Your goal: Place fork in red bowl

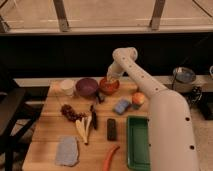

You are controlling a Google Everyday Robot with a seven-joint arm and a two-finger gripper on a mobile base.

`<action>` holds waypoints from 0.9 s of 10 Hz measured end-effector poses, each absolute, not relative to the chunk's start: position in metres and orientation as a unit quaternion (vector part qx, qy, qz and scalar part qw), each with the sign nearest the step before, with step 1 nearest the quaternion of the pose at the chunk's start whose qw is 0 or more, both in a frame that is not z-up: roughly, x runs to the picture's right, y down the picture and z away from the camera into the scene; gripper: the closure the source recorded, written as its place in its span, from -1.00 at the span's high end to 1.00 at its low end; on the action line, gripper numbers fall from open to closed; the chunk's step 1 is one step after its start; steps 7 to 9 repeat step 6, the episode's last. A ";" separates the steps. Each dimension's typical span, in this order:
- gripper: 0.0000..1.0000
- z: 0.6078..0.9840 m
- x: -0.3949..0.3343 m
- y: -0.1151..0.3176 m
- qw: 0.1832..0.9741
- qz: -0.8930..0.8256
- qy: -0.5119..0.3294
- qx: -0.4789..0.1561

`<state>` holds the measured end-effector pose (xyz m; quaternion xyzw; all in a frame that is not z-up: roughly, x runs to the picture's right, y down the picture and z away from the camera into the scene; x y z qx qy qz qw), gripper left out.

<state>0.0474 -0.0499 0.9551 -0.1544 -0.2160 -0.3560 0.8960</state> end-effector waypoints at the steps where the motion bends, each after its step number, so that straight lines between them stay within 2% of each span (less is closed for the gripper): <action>1: 0.60 0.961 0.048 -0.047 0.897 -0.352 -0.218 -0.158; 9: 0.60 0.956 0.049 -0.043 0.895 -0.349 -0.221 -0.165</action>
